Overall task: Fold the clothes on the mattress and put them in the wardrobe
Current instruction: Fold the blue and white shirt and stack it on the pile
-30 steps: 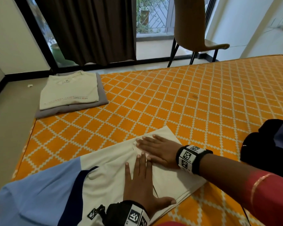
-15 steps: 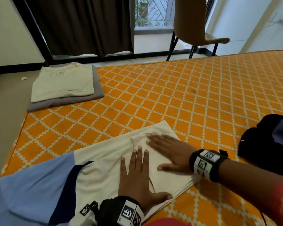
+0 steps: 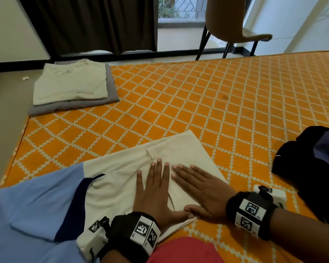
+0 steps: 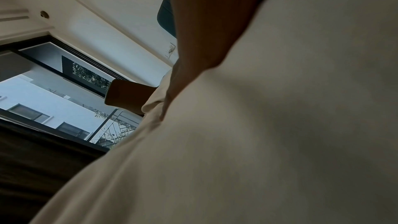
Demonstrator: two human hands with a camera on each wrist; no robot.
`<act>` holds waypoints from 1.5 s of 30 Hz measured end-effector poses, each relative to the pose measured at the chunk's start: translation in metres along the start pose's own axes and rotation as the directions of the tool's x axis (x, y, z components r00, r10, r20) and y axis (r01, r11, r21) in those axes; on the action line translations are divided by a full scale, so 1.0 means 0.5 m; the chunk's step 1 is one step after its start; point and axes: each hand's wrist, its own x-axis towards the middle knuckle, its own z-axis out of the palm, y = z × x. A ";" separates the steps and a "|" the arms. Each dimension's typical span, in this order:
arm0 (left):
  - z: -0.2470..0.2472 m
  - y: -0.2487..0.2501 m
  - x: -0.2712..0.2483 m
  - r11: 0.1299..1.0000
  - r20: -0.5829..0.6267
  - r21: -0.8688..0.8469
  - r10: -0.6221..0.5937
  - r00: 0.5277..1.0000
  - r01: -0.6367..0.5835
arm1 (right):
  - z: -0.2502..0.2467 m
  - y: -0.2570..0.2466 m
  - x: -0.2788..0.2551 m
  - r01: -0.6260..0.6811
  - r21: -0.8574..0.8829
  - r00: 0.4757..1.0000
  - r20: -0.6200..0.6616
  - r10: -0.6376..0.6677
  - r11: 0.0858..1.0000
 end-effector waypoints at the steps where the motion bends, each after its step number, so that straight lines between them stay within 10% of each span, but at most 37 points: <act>1: -0.004 -0.001 0.000 1.000 0.010 0.009 -0.006 1.000 0.006 | -0.003 0.011 -0.004 -0.014 -0.007 1.000 0.013 0.014 1.000; 18: -0.093 0.009 -0.048 0.990 0.082 0.127 -0.070 0.994 0.059 | -0.053 0.077 -0.103 -0.579 0.440 0.770 0.020 0.638 0.686; 25: -0.177 -0.133 -0.222 0.951 -0.267 0.304 0.148 0.952 -0.063 | -0.116 0.109 -0.019 -0.400 0.916 0.665 0.323 0.674 -0.044; 32: -0.212 -0.330 -0.402 0.961 -0.289 0.263 -0.006 0.957 0.086 | -0.151 0.098 0.044 -0.542 0.789 0.798 0.373 0.474 0.290; 36: -0.181 -0.369 -0.450 0.961 -0.263 -0.089 -0.276 0.924 0.262 | -0.188 0.080 0.068 -0.578 0.730 0.795 0.402 0.454 0.365; 41: -0.217 -0.386 -0.427 0.707 -0.293 -0.677 -0.513 0.807 0.203 | -0.283 0.004 0.104 -0.534 0.740 0.827 0.356 0.435 0.408; 45: -0.254 -0.391 -0.413 -0.021 0.013 -1.000 -0.637 0.771 0.000 | -0.358 -0.113 0.152 -0.508 0.790 0.830 0.343 0.440 0.343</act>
